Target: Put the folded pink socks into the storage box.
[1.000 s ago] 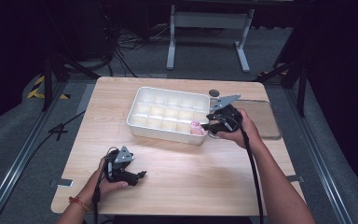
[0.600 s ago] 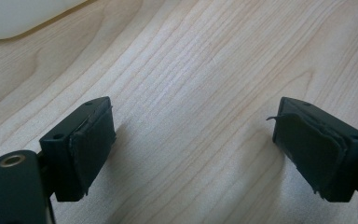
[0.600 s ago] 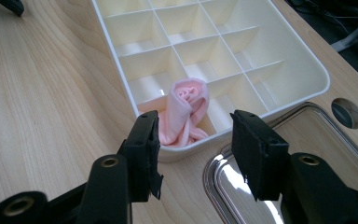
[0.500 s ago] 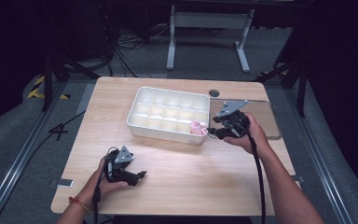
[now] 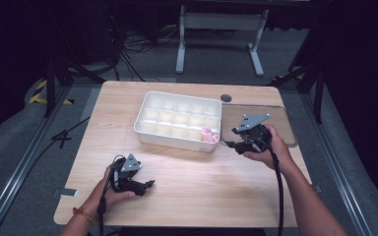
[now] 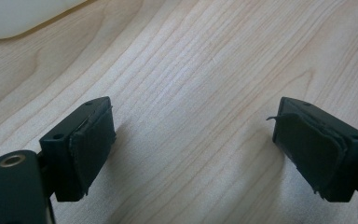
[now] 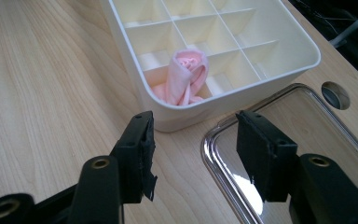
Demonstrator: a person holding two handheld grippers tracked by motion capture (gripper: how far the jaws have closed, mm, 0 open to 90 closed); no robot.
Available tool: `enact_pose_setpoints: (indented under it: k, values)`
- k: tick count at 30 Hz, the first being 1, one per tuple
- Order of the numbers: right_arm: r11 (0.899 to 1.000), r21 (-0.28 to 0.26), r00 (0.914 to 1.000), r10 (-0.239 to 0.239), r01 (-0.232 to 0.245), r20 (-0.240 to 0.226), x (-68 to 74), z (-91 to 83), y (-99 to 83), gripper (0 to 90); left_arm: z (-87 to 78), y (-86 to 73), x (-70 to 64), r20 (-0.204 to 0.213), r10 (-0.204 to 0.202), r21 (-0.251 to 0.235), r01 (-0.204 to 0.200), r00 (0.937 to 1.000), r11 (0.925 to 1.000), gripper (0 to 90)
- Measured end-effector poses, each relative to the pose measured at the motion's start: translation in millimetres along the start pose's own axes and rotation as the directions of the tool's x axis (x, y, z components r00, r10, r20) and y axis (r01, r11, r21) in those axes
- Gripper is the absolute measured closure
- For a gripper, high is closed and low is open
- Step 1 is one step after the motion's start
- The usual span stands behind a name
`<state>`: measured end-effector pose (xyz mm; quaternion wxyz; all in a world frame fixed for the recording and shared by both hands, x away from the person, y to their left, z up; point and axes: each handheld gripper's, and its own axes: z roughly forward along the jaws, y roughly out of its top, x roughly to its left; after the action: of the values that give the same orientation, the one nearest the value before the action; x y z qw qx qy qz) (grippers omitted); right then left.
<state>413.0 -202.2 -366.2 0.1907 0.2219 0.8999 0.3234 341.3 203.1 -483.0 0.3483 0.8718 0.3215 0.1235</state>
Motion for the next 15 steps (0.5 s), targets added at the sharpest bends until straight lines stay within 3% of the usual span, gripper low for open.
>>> enact_pose_setpoints:
  k: [15]
  values:
    - [0.999,0.030,0.9993,-0.025,0.024,0.026,8.6,-1.1,-19.8,42.4,0.0,0.0,0.0,0.000,0.000,0.000,0.000,1.0000,1.0000,13.0]
